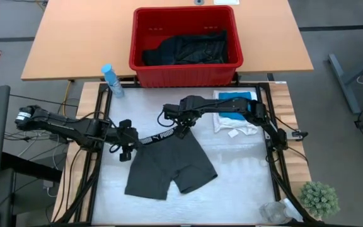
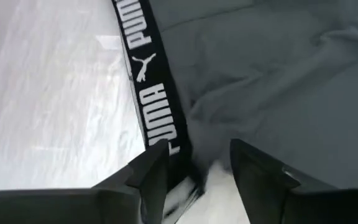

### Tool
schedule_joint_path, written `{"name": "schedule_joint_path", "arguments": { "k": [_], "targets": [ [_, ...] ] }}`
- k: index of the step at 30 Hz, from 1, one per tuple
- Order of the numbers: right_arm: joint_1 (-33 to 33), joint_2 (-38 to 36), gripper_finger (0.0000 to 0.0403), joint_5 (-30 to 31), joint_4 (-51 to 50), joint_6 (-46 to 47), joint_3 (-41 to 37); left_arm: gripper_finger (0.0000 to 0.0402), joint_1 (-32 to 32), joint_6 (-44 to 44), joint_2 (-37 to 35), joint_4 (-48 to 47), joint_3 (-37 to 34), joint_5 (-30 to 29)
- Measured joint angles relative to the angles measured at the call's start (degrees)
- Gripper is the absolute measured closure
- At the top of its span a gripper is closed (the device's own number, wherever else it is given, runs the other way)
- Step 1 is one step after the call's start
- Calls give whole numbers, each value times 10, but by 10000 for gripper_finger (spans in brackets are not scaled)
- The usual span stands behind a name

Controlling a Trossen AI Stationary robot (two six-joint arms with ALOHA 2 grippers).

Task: Fold laundry
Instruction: Fold the gray boxers

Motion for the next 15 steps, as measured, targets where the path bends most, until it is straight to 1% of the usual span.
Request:
{"name": "schedule_joint_path", "arguments": {
  "k": [3, 6, 7, 9, 10, 11, 13, 15],
  "targets": [
    [-8, 0, 128, -7, 0, 27, 0, 230, 0, -2, 7, 0, 0, -8],
    [-13, 0, 127, -7, 1, 30, 0, 224, 7, -1, 11, -2, 0, -65],
    [-14, 0, 127, -7, 3, 31, 0, 224, 12, -8, 11, -5, 0, -80],
    [-13, 0, 127, -2, 6, 32, 0, 223, 27, -49, 11, -19, 7, -87],
    [-13, 0, 127, -2, 8, 31, 0, 223, 32, -79, 10, -26, 14, -77],
    [-12, 0, 127, -2, 9, 29, 0, 223, 37, -106, 7, -26, 18, -56],
    [-12, 0, 127, -3, 12, 21, 0, 223, 37, -161, 2, -13, 25, 16],
    [-13, 0, 127, -3, 18, 9, 0, 227, 20, -208, 0, 9, 24, 90]
  ]
}}
